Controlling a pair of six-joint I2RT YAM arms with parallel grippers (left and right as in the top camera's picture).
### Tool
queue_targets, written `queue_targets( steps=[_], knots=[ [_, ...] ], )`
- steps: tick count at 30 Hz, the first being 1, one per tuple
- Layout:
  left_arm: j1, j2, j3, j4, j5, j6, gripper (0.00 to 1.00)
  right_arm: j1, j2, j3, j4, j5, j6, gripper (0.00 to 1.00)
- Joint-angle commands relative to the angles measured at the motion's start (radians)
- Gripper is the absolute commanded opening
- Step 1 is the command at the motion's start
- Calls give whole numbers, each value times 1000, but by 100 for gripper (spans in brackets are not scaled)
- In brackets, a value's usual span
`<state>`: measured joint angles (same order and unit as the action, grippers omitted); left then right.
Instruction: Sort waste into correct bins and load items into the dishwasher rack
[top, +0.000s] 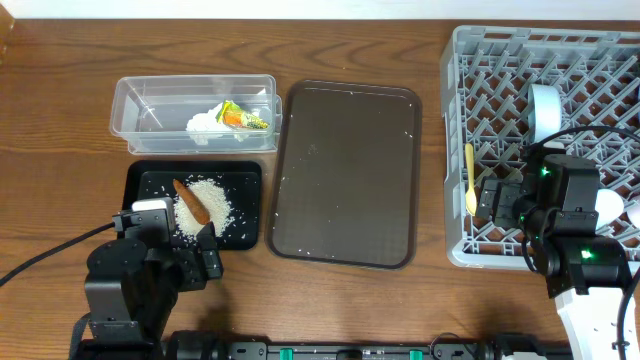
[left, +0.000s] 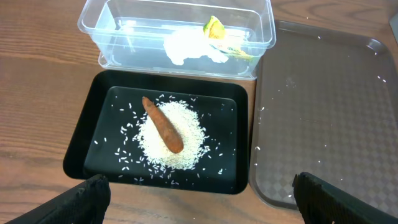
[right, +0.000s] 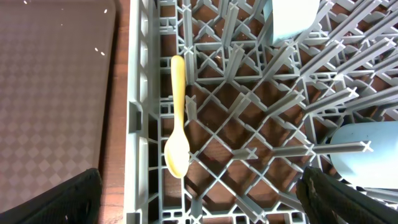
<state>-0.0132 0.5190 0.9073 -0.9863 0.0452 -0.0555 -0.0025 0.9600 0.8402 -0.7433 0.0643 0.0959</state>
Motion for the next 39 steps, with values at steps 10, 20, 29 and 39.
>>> queue_targets(
  steps=[10, 20, 29, 39],
  knots=[
    [1, -3, -9, -1, -12, -2, 96, 20, -77, -39, -2, 11, 8, 99],
    [1, -3, -9, -1, -11, -2, 96, 46, -320, -204, -2, 14, 8, 99],
    [1, -3, -9, -1, -12, -2, 96, 76, -546, -513, 231, -1, 8, 99],
    [1, -3, -9, -1, -11, -2, 96, 76, -708, -732, 689, 0, 8, 99]
  ],
)
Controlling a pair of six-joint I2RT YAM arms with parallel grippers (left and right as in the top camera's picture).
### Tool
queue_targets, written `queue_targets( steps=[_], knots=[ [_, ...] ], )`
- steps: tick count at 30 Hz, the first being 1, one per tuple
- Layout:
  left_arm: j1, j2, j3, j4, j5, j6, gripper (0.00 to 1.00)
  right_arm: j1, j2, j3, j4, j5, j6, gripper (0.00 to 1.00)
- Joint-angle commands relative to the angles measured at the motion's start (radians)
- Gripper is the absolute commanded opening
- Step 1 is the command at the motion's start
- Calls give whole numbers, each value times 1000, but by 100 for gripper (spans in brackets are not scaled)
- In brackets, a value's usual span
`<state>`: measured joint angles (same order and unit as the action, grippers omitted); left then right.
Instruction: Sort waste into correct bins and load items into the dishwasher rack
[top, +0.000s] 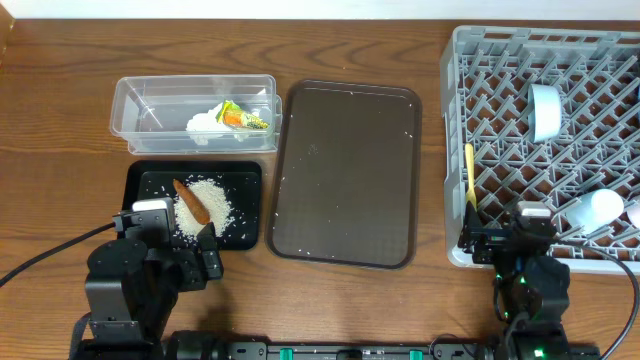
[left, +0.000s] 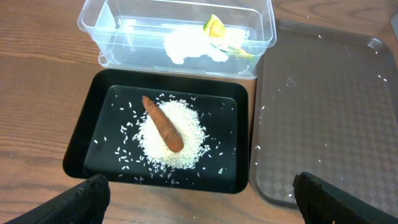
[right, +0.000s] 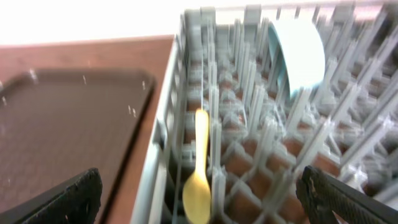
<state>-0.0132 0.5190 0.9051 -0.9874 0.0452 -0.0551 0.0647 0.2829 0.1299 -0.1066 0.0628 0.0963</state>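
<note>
A yellow spoon (top: 469, 178) lies in the grey dishwasher rack (top: 455, 120) along its left wall; it shows blurred in the right wrist view (right: 199, 168). A pale blue bowl (top: 545, 110) and a white cup (top: 597, 208) stand in the rack too. My right gripper (right: 199, 200) is open and empty, low at the rack's near left corner. A black tray (left: 84, 134) holds rice (left: 171, 134) and a brown sausage (left: 163, 123). Behind it, a clear bin (left: 93, 25) contains white tissue and a wrapper (left: 217, 31). My left gripper (left: 199, 199) is open and empty just in front of the black tray.
An empty brown serving tray (top: 347, 172), with a few rice grains on it, lies between the bins and the rack. Both arm bases sit at the table's front edge, with the right arm (top: 525, 275) just in front of the rack.
My right arm was over the rack's near left part and is now back at the rack's front edge, its camera looking across the rack. The left arm has not moved.
</note>
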Motion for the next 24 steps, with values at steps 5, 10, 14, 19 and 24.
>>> queue_targets(
  steps=[5, 10, 14, 19, 24],
  knots=[
    [1, -3, -6, 0, -12, -3, 96, 9, -89, -67, 177, 2, 7, 99],
    [1, -3, -6, 0, -11, -2, 96, 8, -143, -122, 250, 1, 8, 99],
    [1, -3, -6, 0, -11, -3, 96, 8, -180, -125, 243, 2, 7, 99],
    [1, -3, -6, 0, -11, -3, 96, -6, -231, -125, 201, 8, 8, 99],
    [1, -3, -6, 0, -12, -3, 96, -36, -278, -125, 44, -32, 8, 99]
  ],
)
